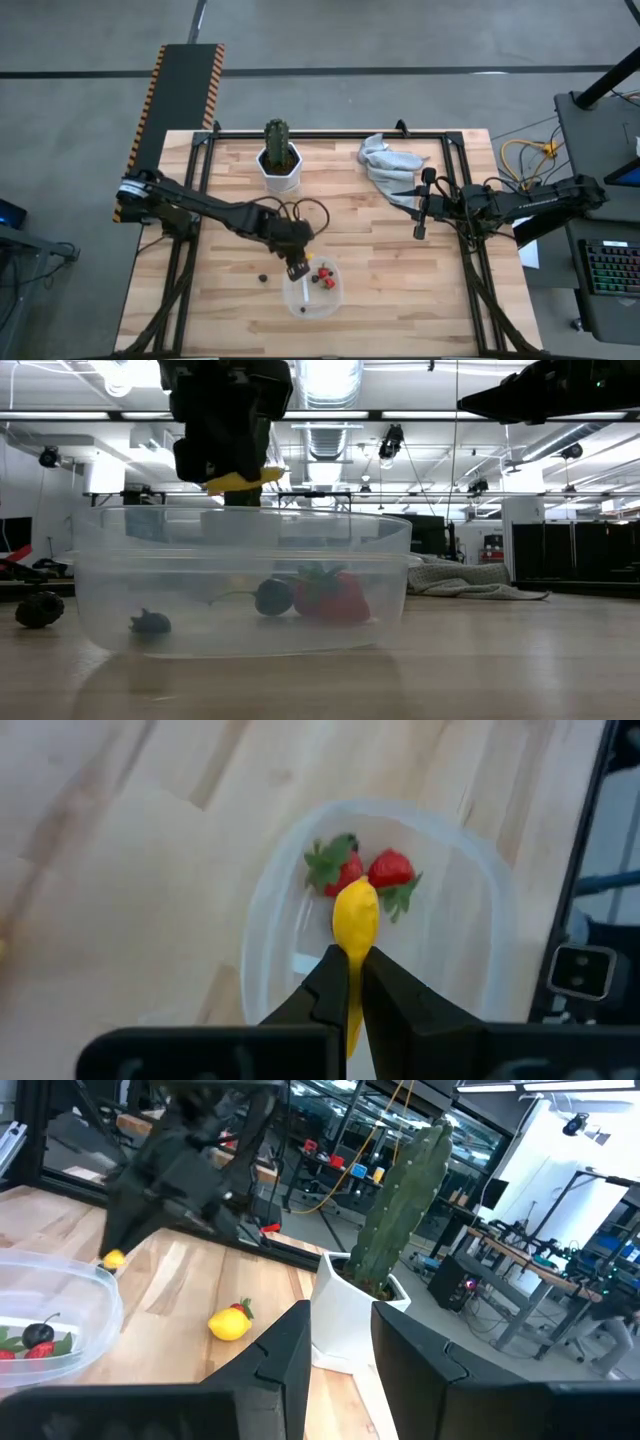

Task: Pick and placing Produce into tupperware
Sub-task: Put the yellow corn into the transparent container

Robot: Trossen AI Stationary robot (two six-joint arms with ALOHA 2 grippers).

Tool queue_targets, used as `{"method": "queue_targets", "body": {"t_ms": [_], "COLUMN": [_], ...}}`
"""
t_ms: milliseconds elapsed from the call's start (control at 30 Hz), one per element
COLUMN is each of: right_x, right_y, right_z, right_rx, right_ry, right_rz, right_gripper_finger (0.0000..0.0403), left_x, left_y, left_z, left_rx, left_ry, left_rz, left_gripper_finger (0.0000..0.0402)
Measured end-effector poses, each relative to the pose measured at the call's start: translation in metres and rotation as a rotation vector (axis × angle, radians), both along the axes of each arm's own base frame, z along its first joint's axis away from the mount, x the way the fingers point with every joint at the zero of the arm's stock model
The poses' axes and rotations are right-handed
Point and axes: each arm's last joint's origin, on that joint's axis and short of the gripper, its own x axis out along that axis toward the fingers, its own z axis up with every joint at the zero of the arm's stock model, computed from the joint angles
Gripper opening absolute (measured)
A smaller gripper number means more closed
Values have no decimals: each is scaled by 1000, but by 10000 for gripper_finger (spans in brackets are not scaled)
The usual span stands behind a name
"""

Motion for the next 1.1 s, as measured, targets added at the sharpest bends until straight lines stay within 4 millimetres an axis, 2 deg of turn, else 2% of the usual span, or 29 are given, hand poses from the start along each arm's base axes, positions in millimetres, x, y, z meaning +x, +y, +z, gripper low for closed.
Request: {"method": "queue_targets", "body": {"t_ms": [267,700,933,1100], "right_x": [0,0,0,0], "right_y": [0,0,0,0], "right_z": [0,0,0,0], "right_rx": [2,3,17,17], "right_ry": [-1,0,-2,-2], "right_rz": [0,0,2,1], "right_gripper_finger": [100,100,100,100], "left_x": [7,21,19,19], "left_y": [-15,-32,-32,-32], "left_z": [-24,-49,-44,-42], "left_rx": [4,-39,-44,-46], "left_ry": [77,141,126,113], "left_rz": [-18,-87,-87,-90], "left_gripper_finger": [0,0,1,19]}}
